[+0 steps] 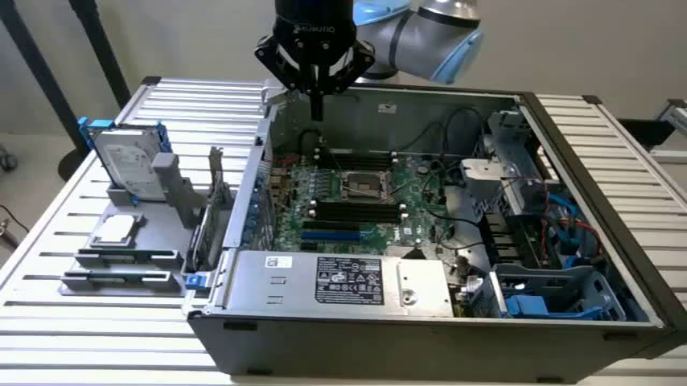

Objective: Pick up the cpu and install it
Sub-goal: 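Reach for the cpu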

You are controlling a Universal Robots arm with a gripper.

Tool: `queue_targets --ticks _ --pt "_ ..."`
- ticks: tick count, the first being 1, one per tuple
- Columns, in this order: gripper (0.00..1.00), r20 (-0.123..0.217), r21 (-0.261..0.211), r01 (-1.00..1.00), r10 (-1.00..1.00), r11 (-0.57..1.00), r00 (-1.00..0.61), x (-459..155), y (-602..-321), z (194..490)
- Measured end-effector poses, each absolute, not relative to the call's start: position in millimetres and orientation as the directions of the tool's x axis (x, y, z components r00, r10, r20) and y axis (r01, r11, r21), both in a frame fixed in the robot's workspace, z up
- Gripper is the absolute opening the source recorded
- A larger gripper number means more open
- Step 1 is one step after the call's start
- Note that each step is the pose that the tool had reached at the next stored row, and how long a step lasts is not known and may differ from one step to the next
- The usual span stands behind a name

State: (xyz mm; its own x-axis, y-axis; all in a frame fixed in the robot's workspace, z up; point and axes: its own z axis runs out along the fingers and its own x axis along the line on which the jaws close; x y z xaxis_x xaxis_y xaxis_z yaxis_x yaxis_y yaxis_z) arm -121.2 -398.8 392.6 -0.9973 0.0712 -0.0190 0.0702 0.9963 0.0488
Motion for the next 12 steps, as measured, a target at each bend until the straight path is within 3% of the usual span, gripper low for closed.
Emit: queue_targets --ticks 12 --pt "0.11 -0.019 0.049 0.07 0.071 0.996 -0.997 -121.2 -398.8 392.6"
